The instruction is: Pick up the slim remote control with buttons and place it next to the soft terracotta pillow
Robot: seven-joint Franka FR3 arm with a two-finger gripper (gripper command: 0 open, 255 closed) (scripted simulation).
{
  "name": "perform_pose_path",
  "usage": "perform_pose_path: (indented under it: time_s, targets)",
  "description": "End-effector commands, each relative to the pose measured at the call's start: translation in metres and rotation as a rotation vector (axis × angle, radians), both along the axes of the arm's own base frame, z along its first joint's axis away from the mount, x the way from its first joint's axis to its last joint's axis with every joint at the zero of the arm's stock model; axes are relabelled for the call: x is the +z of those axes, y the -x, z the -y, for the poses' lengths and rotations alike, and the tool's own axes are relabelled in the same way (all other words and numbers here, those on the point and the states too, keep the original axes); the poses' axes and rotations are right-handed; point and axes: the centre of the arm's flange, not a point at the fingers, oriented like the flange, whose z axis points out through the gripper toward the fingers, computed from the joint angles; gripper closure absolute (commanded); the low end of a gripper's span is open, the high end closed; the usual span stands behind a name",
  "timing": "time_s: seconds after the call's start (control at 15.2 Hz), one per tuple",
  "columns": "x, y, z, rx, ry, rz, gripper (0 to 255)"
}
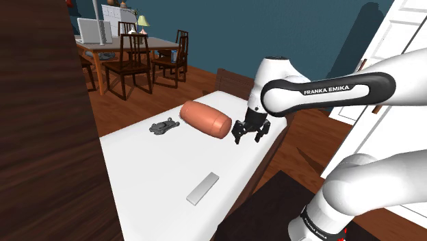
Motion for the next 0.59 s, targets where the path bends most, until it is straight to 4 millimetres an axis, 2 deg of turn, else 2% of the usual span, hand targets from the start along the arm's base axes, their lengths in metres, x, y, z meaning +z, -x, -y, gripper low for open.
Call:
perform_pose_path:
  time_s: [0.0, 0.53]
  targets:
    - [-0.023, -0.006, -0.012, -0.063, -0.006, -0.001, 0]
    - [-0.117, -0.037, -0.049, -0.3, -0.026, -0.012, 0]
